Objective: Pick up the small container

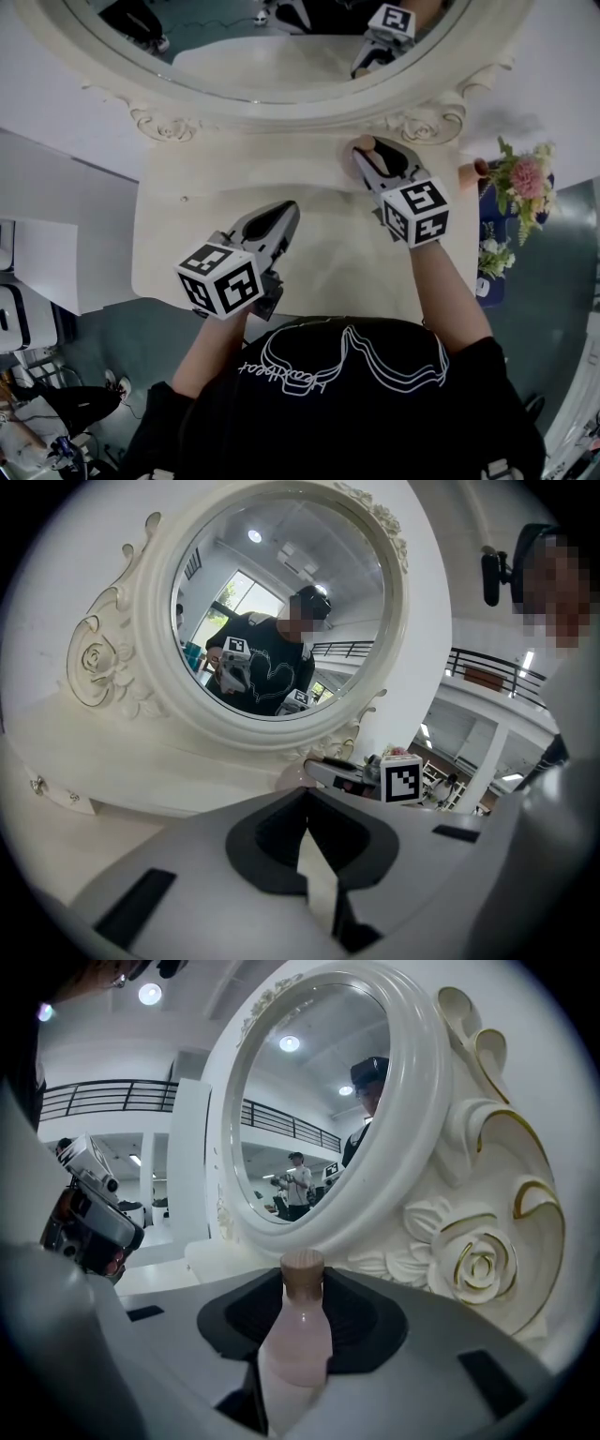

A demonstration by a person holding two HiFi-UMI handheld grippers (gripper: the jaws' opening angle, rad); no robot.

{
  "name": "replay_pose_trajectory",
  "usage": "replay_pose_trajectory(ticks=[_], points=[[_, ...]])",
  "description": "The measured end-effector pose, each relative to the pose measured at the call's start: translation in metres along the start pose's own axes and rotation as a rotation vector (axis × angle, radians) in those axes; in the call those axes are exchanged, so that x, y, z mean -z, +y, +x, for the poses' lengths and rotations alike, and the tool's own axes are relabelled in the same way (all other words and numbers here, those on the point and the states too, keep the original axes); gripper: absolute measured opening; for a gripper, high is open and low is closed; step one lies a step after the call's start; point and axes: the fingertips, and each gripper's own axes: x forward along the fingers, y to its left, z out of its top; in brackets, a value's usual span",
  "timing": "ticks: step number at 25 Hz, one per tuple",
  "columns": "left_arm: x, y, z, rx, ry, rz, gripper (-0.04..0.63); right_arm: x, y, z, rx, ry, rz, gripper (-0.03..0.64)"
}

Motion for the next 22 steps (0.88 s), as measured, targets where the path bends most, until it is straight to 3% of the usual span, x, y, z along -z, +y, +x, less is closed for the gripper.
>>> replay_pose_trajectory(ticks=[9, 22], points=[[0.005, 0.002, 0.000, 0.004, 0.016, -0.001, 0.002, 0.000, -0.001, -0.001, 0.022, -0.008, 0.023, 0.130], [0.013, -0.011, -0.003, 0.001, 0.028, 0.016, 0.003, -0.017, 0.014, -0.027, -0.019, -0.031, 0.015, 0.129]])
